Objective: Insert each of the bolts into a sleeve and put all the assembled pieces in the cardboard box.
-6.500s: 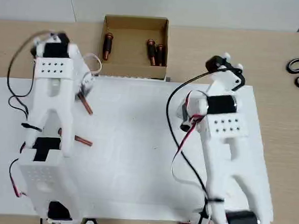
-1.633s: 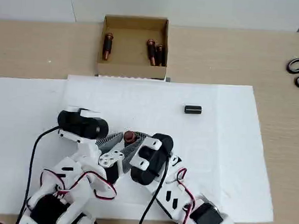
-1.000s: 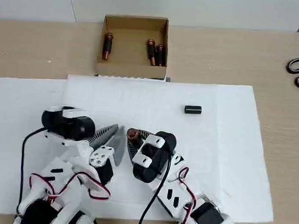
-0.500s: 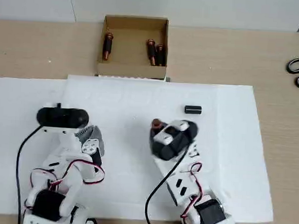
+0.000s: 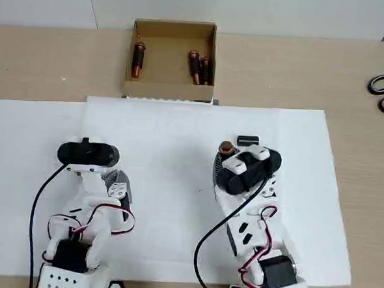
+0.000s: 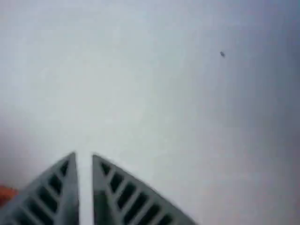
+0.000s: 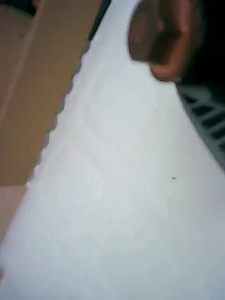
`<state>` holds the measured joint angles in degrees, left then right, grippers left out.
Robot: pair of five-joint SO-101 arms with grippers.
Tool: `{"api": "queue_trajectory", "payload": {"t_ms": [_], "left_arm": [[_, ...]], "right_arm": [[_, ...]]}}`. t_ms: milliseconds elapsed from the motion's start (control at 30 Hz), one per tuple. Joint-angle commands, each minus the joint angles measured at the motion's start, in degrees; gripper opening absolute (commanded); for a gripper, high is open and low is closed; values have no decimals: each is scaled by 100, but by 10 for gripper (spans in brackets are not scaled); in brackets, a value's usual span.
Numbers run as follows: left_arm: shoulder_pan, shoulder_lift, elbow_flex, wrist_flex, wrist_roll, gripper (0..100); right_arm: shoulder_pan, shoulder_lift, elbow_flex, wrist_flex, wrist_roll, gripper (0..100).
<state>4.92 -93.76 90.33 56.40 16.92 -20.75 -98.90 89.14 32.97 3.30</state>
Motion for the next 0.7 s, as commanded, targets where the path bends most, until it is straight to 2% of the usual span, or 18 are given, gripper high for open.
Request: {"api": "queue_trajectory", "payload": {"t_ms": [0,267,667], "left_arm": [[-35,-70,189,-352,-167,6],[-26,-70,251,-659,-334,6],[-26,-70,251,-659,-308,6]], "right_arm": [[66,699,-932,-330,-229,3],[171,4409,-3692,-884,-809,3],[198,8892,-7701,-708,-782,4]]}}
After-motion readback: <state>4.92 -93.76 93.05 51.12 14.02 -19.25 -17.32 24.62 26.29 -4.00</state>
